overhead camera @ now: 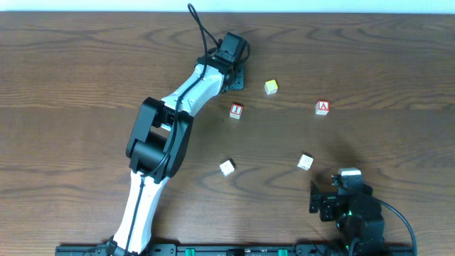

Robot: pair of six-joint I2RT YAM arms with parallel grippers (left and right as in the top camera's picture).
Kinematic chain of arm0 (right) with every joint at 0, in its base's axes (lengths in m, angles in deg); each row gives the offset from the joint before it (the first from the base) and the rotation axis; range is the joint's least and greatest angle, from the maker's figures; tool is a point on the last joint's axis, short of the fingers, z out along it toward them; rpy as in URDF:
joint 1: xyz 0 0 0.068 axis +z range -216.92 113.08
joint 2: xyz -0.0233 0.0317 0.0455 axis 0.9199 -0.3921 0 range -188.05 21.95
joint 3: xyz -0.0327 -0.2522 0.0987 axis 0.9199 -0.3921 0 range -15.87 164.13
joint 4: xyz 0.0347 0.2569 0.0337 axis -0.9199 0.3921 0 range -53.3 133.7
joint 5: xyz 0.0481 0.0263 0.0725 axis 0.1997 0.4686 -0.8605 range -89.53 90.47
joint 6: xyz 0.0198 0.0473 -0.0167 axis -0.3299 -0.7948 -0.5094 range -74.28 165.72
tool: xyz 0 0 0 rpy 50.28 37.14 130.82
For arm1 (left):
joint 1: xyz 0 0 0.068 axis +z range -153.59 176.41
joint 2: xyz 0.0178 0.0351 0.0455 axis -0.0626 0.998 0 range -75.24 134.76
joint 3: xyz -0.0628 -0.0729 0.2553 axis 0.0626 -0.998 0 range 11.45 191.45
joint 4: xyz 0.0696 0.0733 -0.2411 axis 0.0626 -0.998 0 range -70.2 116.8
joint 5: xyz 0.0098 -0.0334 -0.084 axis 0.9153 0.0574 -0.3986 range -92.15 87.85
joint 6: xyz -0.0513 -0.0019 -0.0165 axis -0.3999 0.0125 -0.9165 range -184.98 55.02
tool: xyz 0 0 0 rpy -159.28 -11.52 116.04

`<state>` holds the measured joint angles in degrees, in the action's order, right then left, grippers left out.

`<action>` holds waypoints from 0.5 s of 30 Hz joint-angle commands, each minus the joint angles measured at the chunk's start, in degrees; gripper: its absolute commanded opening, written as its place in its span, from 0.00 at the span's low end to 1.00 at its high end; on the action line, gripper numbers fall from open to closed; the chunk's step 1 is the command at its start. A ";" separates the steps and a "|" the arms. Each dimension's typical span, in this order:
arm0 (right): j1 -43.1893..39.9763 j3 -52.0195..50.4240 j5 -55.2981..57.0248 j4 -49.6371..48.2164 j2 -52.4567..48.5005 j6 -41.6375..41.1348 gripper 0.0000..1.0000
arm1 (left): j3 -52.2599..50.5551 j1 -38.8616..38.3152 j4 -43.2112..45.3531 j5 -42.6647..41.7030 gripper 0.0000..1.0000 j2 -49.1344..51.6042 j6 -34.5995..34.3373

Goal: Spell out Ai2
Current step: 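Grasp the blue '2' block with the left gripper and lift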

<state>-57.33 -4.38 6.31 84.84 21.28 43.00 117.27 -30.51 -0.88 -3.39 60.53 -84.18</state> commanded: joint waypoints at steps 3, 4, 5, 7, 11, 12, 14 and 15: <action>-0.42 -0.72 -0.07 0.13 0.35 0.66 0.99 | 0.09 -0.13 -0.13 0.15 0.40 1.42 -0.17; -0.42 -0.72 -0.07 0.11 0.35 0.66 0.99 | 0.09 -0.11 -0.04 0.17 0.40 1.42 -0.15; -0.42 -0.72 -0.07 0.11 0.35 0.68 0.99 | 0.09 -0.11 0.13 0.17 0.40 1.42 -0.15; -0.42 -0.72 -0.07 0.13 0.35 0.66 0.99 | 0.09 -0.11 0.35 0.17 0.39 1.42 -0.15; -0.42 -0.72 -0.07 0.11 0.35 0.66 0.99 | 0.09 -0.11 0.70 0.17 0.33 1.42 -0.15; -0.42 -0.72 -0.07 0.11 0.35 0.66 0.99 | 0.09 -0.11 0.76 0.17 0.29 1.42 -0.15; -0.42 -0.72 -0.07 0.13 0.35 0.66 0.99 | 0.09 -0.11 0.76 0.17 0.26 1.42 -0.15; -0.42 -0.72 -0.09 0.11 0.35 0.66 0.99 | 0.09 -0.11 0.76 0.17 0.25 1.42 -0.13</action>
<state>-57.33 -4.38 6.29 84.86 21.26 43.00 117.27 -30.51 0.06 -3.43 60.53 -84.49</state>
